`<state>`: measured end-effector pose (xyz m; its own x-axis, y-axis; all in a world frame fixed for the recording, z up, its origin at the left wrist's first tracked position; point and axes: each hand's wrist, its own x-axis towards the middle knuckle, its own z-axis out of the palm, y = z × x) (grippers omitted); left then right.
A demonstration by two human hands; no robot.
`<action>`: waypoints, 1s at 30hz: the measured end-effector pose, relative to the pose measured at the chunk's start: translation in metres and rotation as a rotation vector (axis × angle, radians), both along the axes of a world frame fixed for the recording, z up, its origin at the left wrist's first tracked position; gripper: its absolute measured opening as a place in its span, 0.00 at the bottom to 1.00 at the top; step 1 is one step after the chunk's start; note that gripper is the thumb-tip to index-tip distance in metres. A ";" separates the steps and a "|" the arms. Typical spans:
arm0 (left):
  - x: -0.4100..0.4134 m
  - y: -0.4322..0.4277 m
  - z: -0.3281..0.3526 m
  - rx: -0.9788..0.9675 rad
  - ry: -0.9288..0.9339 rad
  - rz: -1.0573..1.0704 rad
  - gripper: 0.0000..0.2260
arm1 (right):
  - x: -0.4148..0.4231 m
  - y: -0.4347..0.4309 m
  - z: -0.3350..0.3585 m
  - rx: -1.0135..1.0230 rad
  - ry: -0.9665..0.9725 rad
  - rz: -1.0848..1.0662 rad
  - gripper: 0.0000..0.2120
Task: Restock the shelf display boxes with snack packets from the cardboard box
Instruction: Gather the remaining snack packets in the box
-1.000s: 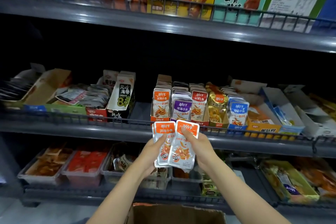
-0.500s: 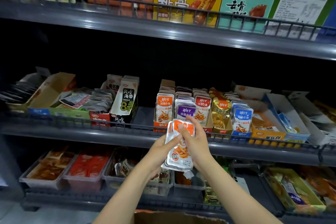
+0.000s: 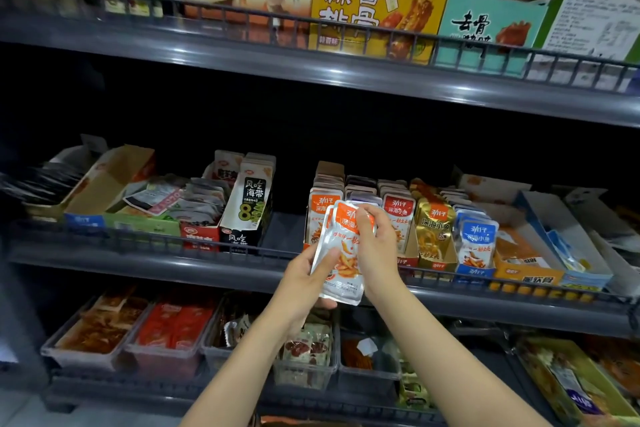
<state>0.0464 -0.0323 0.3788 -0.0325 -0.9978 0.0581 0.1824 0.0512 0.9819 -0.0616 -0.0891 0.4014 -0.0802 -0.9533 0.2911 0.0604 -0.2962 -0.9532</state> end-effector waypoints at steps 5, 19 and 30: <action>0.009 -0.012 -0.003 0.112 0.151 -0.020 0.15 | 0.006 -0.013 0.006 0.032 0.037 0.027 0.08; 0.035 -0.071 -0.004 -0.083 -0.063 0.065 0.10 | -0.018 -0.066 0.070 0.044 0.721 0.456 0.09; 0.059 -0.123 -0.012 -0.214 -0.383 0.273 0.28 | -0.021 -0.123 0.076 -0.011 0.786 0.377 0.20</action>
<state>0.1054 -0.1556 0.3666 0.1688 -0.9398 0.2971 -0.2360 0.2541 0.9379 -0.0828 -0.2122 0.4777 0.4680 -0.8727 0.1393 -0.5175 -0.3984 -0.7572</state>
